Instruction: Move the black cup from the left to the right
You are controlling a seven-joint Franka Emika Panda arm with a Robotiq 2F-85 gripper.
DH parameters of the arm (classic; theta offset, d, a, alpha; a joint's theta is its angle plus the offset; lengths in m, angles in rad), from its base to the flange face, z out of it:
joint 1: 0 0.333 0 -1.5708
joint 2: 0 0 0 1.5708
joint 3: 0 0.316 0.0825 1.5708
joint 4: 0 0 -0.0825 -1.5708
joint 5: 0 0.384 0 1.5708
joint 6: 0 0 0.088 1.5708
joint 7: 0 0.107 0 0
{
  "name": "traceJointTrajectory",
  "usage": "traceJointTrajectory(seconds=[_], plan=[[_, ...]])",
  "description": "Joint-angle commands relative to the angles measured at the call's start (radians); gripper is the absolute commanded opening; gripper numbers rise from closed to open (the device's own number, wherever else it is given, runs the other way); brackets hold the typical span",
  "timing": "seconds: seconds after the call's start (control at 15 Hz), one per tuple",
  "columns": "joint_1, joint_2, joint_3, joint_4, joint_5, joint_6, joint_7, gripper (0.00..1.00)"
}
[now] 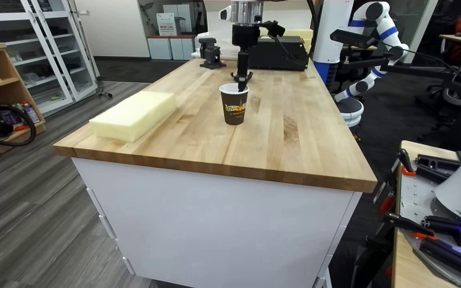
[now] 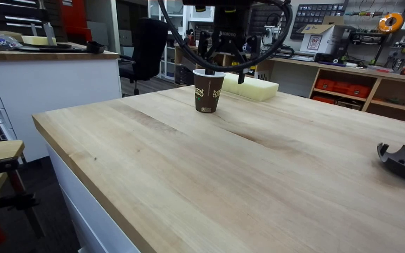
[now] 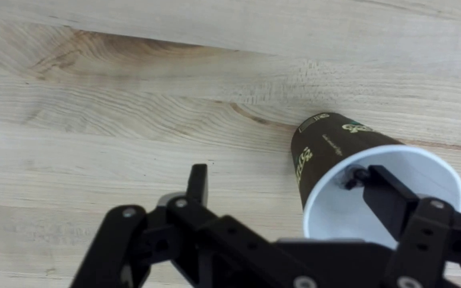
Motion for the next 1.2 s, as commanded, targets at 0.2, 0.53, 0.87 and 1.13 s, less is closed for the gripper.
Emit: traceJointTrajectory(seconds=[0.2, 0.53, 0.87, 1.13], plan=[[-0.024, 0.027, 0.019, 0.044, 0.020, -0.014, -0.046, 0.54], [-0.026, 0.031, 0.022, 0.046, 0.025, -0.016, -0.053, 0.20], [-0.027, 0.042, 0.025, 0.057, 0.030, -0.041, -0.057, 0.00], [-0.020, 0.031, 0.030, 0.073, 0.026, -0.089, -0.053, 0.00]])
